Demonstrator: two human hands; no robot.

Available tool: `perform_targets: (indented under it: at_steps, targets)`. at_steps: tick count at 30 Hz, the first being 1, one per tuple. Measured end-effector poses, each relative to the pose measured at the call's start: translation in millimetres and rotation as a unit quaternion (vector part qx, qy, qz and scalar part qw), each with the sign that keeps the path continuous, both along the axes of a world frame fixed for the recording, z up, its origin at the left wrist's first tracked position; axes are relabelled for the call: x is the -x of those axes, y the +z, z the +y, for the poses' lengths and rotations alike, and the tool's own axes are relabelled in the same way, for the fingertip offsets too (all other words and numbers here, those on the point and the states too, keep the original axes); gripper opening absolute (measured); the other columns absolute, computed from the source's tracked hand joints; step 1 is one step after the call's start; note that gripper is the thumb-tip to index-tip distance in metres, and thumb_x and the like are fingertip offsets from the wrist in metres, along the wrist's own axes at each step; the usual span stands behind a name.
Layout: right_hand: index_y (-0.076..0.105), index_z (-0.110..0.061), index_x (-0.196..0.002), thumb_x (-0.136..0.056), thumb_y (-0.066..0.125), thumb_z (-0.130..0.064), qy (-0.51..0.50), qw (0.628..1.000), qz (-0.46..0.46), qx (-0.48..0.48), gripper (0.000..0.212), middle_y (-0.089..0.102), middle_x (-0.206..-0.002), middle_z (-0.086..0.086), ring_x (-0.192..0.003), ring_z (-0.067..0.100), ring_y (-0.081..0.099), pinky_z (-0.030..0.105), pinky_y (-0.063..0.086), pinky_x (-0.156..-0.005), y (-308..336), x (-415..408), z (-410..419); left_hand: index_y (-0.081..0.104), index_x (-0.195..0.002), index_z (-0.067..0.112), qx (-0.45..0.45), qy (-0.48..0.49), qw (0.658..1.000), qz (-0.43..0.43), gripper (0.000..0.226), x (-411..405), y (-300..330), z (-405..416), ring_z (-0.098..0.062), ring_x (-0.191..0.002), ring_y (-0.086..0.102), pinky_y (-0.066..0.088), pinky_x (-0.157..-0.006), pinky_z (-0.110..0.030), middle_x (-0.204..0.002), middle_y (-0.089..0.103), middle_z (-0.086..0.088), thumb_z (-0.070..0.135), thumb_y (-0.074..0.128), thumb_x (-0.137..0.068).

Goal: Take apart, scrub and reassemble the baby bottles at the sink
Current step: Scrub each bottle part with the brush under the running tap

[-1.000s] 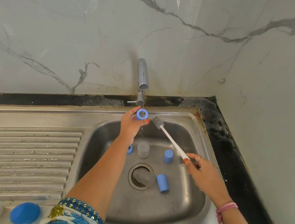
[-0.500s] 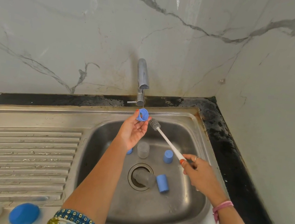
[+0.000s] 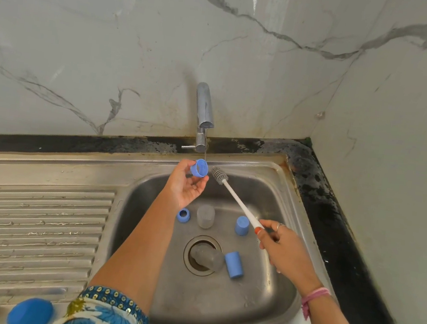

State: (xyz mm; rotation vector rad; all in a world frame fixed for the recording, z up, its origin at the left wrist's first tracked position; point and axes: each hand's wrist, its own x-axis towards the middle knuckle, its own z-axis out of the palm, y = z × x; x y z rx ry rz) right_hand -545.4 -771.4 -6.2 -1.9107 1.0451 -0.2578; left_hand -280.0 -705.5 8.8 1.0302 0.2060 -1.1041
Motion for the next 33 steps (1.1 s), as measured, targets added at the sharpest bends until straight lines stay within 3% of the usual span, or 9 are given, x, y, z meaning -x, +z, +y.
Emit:
perform_targets:
  at_steps: [4,11,16,19,22,27,28,31,33]
  targets:
    - [0.059,-0.038,-0.108,-0.095,0.056,-0.038,-0.007,1.000,-0.015,-0.006,0.013,0.064,-0.083,0.007,-0.059,0.010,0.049,0.027,0.044,-0.056,-1.0,-6.8,3.2,0.061,-0.098,0.008,-0.015,0.000,1.000,-0.022,0.024,-9.7,5.2,-12.5,-0.019,-0.074,0.057,0.050,-0.066,-0.026,-0.091,0.062,-0.013,0.027,0.050,-0.088]
    - [0.057,-0.045,-0.096,-0.095,0.057,-0.037,-0.023,0.999,-0.044,-0.017,0.008,0.064,-0.078,0.010,-0.050,0.005,0.045,0.021,0.041,-0.048,0.7,-10.9,6.4,0.061,-0.108,0.006,-0.037,0.005,0.999,-0.032,0.037,-20.6,8.4,-26.6,-0.017,-0.079,0.056,0.049,-0.071,-0.027,-0.091,0.062,-0.010,0.031,0.050,-0.084]
    - [0.058,-0.044,-0.096,-0.095,0.058,-0.033,-0.048,0.996,-0.062,-0.029,0.011,0.065,-0.077,0.006,-0.042,0.000,0.045,0.014,0.038,-0.041,4.2,-9.7,6.6,0.062,-0.101,0.010,-0.035,-0.026,0.997,-0.063,0.028,-18.6,11.5,-30.8,-0.017,-0.082,0.059,0.048,-0.074,-0.028,-0.094,0.063,-0.009,0.032,0.049,-0.088]
    - [0.059,-0.041,-0.098,-0.095,0.058,-0.032,-0.058,0.995,-0.067,-0.039,0.009,0.065,-0.078,0.006,-0.041,-0.001,0.047,0.013,0.038,-0.040,5.7,-9.2,6.8,0.057,-0.118,0.017,-0.035,-0.077,0.989,-0.122,0.031,-14.0,22.5,-36.7,-0.019,-0.090,0.060,0.050,-0.075,-0.030,-0.106,0.062,-0.010,0.033,0.049,-0.093]
    - [0.059,-0.037,-0.101,-0.096,0.058,-0.031,-0.063,0.995,-0.062,-0.044,0.009,0.066,-0.080,0.008,-0.041,-0.001,0.047,0.015,0.039,-0.040,6.5,-9.7,4.9,0.048,-0.127,0.023,-0.077,-0.149,0.968,-0.188,0.033,-10.9,41.6,-39.3,-0.023,-0.095,0.061,0.052,-0.074,-0.033,-0.117,0.058,-0.014,0.029,0.049,-0.094]
    - [0.063,-0.027,-0.111,-0.096,0.057,-0.032,-0.044,0.998,-0.040,-0.028,0.017,0.064,-0.077,0.008,-0.044,0.002,0.046,0.019,0.038,-0.041,8.3,-6.9,1.3,0.040,-0.138,0.038,-0.161,-0.200,0.911,-0.321,0.047,-15.1,48.9,-21.2,-0.017,-0.100,0.061,0.048,-0.086,-0.033,-0.120,0.057,-0.002,0.032,0.055,-0.094]
    - [0.063,-0.027,-0.113,-0.096,0.057,-0.034,-0.035,0.999,-0.027,-0.012,0.019,0.065,-0.077,0.006,-0.049,0.004,0.048,0.019,0.039,-0.045,9.8,-5.4,0.5,0.046,-0.132,0.034,-0.176,-0.192,0.897,-0.357,0.043,-13.9,47.9,-18.2,-0.015,-0.095,0.062,0.048,-0.083,-0.032,-0.113,0.059,0.000,0.032,0.060,-0.091]
    - [0.064,-0.030,-0.117,-0.095,0.058,-0.037,-0.004,0.999,-0.004,0.034,0.024,0.061,-0.073,-0.008,-0.059,0.003,0.050,0.018,0.038,-0.055,18.1,1.0,-0.9,0.064,-0.086,0.025,-0.224,-0.164,0.844,-0.459,0.009,-8.6,47.8,-8.6,-0.012,-0.076,0.057,0.042,-0.062,-0.023,-0.081,0.059,0.006,0.026,0.072,-0.082]
    - [0.065,-0.032,-0.119,-0.094,0.058,-0.038,0.012,0.997,0.012,0.070,0.027,0.054,-0.065,-0.013,-0.059,0.001,0.049,0.016,0.035,-0.056,26.6,5.7,-0.5,0.071,-0.088,0.018,-0.242,-0.155,0.833,-0.473,0.011,-5.9,47.3,-0.8,-0.012,-0.075,0.056,0.039,-0.058,-0.020,-0.079,0.063,0.002,0.024,0.075,-0.079]
